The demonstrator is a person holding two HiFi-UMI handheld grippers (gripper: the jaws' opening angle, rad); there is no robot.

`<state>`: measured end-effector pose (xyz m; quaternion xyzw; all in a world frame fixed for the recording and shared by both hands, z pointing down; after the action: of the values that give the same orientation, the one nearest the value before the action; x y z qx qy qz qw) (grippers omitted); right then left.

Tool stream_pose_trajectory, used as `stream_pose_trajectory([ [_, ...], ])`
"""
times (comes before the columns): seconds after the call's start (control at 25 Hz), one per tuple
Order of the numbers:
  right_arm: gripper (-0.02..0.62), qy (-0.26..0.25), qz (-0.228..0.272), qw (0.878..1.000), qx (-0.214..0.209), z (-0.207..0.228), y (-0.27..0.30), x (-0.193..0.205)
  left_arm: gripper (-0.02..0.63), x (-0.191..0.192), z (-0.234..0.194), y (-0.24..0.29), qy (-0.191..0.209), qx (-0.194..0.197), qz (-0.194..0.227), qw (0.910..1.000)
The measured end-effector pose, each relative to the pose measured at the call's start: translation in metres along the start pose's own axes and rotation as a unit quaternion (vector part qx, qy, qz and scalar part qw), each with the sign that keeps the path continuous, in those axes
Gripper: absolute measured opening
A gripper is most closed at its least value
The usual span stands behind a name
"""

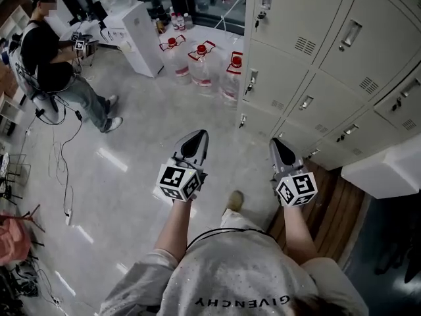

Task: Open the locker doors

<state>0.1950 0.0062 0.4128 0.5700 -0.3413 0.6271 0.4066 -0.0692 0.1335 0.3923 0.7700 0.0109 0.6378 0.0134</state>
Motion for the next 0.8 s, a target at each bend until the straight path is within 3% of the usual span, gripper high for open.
stream_pose_trajectory([
  [0.36, 0.006, 0.012, -0.022, 1.000, 0.000, 0.061, 0.079, 0.012, -0.002, 0.008, -0.042, 0.105, -0.005, 0.022, -0.020, 0.9995],
  [0.8, 0.028, 0.015, -0.020, 1.000, -0.003, 0.090, 0.145, 0.015, -0.002, 0.015, -0.073, 0.172, 0.000, 0.043, -0.026, 0.9988],
])
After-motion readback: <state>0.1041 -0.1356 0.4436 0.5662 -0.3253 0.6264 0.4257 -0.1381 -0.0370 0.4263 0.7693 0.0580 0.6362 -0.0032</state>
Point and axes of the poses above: the fingertips, and each gripper's own axes: y forward along the fingers, z to its right, x out of its underside, the point moved 9 cm from there along -y, backward along the fingers, and after that the axes turned 4 degrees about -x, right-handed, at the moved point
